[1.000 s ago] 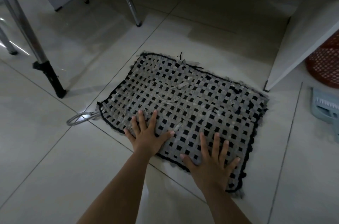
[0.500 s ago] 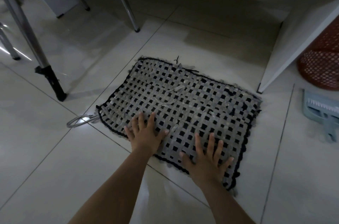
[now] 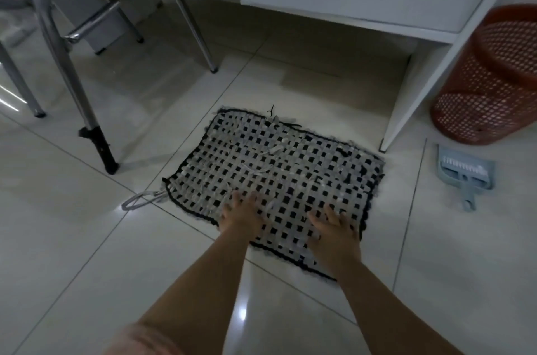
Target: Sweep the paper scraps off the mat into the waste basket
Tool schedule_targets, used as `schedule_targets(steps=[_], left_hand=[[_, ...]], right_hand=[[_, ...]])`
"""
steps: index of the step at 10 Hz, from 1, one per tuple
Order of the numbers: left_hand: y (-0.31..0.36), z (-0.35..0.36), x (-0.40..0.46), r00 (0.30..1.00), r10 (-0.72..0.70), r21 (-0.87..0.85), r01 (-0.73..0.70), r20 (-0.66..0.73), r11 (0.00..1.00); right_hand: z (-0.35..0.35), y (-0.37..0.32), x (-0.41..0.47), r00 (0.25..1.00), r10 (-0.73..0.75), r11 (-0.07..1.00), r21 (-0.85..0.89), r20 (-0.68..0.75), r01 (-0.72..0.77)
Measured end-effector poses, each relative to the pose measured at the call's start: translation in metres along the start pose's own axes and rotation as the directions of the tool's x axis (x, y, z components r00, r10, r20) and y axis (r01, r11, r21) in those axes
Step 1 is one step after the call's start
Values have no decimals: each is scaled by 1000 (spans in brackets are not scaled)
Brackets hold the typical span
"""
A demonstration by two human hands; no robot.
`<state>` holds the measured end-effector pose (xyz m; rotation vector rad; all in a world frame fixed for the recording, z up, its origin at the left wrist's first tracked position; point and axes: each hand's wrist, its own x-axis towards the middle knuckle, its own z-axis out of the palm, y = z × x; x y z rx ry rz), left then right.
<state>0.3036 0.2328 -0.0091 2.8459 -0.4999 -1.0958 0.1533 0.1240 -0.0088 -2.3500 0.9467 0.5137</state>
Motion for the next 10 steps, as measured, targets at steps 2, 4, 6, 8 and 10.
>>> schedule_targets(steps=[2, 4, 6, 8, 10], left_hand=[[-36, 19, 31, 999, 26, -38, -25, 28, 999], [-36, 9, 48, 998, 54, -80, -52, 13, 995], [-34, 5, 52, 999, 47, -79, -47, -6, 996], [-7, 8, 28, 980, 3, 138, 25, -199, 990], [84, -10, -44, 733, 429, 183, -394, -528, 901]], right_hand=[[43, 6, 17, 993, 44, 994, -100, 109, -33], [43, -1, 32, 998, 40, 994, -99, 56, -34], [44, 1, 38, 999, 24, 997, -73, 48, -20], [37, 12, 22, 994, -27, 996, -91, -106, 18], [-43, 39, -20, 793, 48, 999, 36, -608, -33]])
